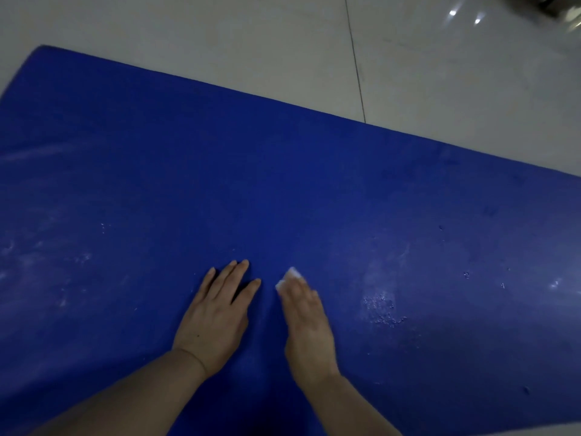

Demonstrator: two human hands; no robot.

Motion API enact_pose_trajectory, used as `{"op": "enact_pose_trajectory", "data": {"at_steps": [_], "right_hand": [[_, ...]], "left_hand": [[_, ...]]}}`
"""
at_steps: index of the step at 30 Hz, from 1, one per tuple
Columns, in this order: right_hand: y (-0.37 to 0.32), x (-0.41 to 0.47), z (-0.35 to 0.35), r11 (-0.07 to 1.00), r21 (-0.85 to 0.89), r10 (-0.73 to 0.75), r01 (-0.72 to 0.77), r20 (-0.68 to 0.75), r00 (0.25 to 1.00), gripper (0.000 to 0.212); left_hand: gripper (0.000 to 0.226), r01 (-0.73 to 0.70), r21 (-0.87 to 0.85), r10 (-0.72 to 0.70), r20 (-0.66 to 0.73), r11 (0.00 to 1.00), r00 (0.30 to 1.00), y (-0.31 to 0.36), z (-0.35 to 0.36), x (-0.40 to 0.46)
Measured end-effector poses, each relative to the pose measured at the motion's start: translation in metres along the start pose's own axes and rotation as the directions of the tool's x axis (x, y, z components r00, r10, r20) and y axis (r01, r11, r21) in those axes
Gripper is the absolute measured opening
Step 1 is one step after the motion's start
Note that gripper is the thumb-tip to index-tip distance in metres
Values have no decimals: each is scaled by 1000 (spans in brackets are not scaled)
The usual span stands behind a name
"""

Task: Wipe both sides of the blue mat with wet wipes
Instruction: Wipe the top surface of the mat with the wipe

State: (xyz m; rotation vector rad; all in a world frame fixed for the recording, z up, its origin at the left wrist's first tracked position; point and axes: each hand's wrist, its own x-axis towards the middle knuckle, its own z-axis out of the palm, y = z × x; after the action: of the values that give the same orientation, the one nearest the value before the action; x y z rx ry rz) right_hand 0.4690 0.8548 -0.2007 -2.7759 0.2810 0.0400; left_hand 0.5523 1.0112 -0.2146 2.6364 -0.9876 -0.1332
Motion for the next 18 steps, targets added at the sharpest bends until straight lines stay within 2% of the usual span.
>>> {"op": "enact_pose_trajectory", "data": {"at_steps": [1,3,4,6,8,10,12,13,15,17,18], "right_hand": [[14,-2,-6,996,3,95,-94,-52,994,93],[45,-5,-20,939,37,342,-341,-157,926,87],[59,-7,-23,912,50,410,-408,-183,893,85],[61,-7,-21,893,42,448,-449,-191,873,83],[37,-6,-13,925,35,378,-377,-154,913,86],[8,-12,1,984,-19,172,-175,-91,981,95],[-4,-19,5,1000,-17,9,-9,1,1000,103],[2,-19,2,1000,24,-4,4,6,1000,103],[32,-19,-7,985,50,166,-164,-47,985,100],[61,-17,-19,921,55,390,-386,-142,910,94],[68,-16,-22,893,57,448,-446,-174,877,89]], "left_hand": [[52,-4,1,4,-6,1000,1000,0,0,0],[51,-6,3,6,-14,1000,1000,0,1,-1],[51,-6,5,6,-14,1000,1000,0,1,-1],[51,-8,11,8,-10,1000,1000,0,2,0],[51,-3,19,3,-4,1000,1000,1,1,0],[52,2,22,-3,8,1000,1000,1,-1,0],[52,1,25,-2,11,1000,1000,1,-2,1],[52,-2,27,1,10,1000,1000,1,-2,1],[51,-4,25,4,6,1000,1000,1,-2,0],[51,-4,21,4,8,1000,1000,0,-1,0],[51,-8,23,8,9,1000,1000,0,-1,-1]]}}
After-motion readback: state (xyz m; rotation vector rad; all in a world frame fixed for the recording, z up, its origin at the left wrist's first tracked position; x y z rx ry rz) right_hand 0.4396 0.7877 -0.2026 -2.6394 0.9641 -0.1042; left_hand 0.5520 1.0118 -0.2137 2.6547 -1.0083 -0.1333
